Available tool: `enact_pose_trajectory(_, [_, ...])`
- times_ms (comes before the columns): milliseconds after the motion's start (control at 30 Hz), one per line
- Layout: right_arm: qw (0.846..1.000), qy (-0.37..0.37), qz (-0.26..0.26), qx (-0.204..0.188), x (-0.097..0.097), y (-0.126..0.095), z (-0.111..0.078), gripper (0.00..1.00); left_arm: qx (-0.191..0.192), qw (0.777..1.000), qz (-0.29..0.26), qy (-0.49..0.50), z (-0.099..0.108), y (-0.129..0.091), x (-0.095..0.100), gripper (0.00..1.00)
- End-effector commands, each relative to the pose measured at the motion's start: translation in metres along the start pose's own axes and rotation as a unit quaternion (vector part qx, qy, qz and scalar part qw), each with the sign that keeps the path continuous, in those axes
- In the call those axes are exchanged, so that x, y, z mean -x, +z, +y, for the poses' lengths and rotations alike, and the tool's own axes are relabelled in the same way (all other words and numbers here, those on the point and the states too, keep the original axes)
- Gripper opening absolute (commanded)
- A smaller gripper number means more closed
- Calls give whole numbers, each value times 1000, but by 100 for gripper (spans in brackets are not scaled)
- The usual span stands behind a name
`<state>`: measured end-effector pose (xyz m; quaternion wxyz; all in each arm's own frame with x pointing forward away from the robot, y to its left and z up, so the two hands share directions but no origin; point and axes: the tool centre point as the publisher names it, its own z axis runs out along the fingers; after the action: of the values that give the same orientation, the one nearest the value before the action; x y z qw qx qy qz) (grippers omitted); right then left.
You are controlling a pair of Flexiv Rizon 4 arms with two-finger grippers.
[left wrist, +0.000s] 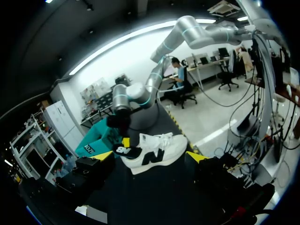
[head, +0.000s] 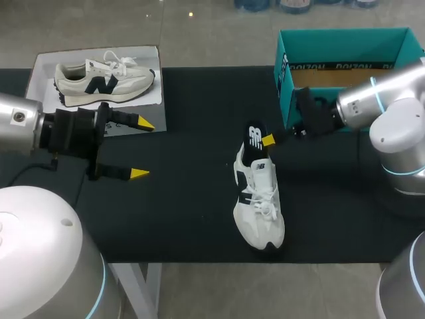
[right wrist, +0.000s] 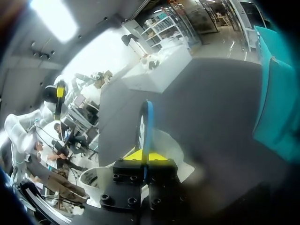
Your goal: Take the shoe out of the shoebox, open the shoe tongue, remove and reinsert the insole, then place the shoe into the shoebox
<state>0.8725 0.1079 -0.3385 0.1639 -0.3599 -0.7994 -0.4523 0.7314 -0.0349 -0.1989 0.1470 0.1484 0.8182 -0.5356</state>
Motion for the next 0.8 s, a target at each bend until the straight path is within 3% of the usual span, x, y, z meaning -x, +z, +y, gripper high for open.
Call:
enact_pose_trajectory(33, [1000, 13, -1, 4, -4, -1, -18, 0, 1, 1000, 1, 0, 0, 0, 0, 100])
enact_pose_trajectory(267, [999, 36, 9, -12, -5, 8, -46, 0, 1, 1000, 1, 0, 0, 0, 0, 100])
enact_pose_trajectory(500, [999, 36, 12, -15, -8, 13, -42, 0, 1, 1000, 1, 0, 0, 0, 0, 100])
enact_pose_trajectory(533, [999, 35, 10, -13, -7, 12, -39, 5, 1, 1000, 1, 0, 0, 0, 0, 100])
enact_pose_trajectory(600, [999, 32, 8, -10, -8, 9, -32, 34, 1, 1000, 1, 0, 0, 0, 0, 100])
enact_pose_trajectory(633, [1000, 29, 6, -8, -7, 8, -29, 38, 1, 1000, 1, 0, 0, 0, 0, 100])
enact_pose_trajectory(800, [1000, 20, 1, -3, -1, 7, -15, 39, 1, 1000, 1, 0, 0, 0, 0, 100])
